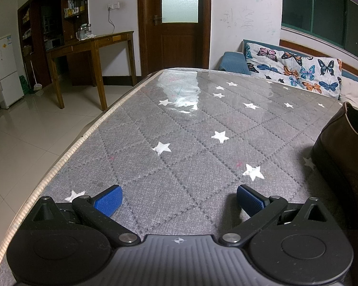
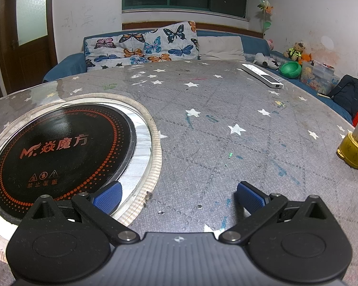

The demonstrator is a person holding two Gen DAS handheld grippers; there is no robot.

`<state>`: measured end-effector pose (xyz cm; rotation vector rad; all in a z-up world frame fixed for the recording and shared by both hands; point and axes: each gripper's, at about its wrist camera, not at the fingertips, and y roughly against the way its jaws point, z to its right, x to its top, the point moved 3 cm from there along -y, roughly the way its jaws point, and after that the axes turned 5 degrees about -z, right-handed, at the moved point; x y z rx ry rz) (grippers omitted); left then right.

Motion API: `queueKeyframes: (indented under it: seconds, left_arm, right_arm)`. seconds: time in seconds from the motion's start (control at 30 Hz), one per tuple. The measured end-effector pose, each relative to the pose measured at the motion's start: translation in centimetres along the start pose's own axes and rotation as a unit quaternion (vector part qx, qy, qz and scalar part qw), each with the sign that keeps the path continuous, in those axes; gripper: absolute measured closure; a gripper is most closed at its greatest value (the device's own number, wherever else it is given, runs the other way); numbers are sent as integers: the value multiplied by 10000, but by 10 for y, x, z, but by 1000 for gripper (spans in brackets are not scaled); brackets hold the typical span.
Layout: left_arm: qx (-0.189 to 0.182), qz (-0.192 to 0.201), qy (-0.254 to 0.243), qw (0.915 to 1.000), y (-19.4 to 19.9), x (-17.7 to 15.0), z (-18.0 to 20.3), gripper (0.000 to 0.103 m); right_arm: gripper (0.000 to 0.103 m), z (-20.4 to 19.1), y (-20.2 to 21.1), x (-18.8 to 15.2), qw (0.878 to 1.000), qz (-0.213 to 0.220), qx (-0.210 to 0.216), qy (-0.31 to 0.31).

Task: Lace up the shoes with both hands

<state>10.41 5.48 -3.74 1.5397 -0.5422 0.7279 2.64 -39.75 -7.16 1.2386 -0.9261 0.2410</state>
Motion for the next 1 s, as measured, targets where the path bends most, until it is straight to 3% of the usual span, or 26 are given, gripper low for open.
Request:
queueKeyframes:
  seconds: [1.0]
  left_arm:
    - [1,-1,-2,10000,0,1,2,0]
  right_arm:
    - [0,-2,0,0,10000,2,4,-4]
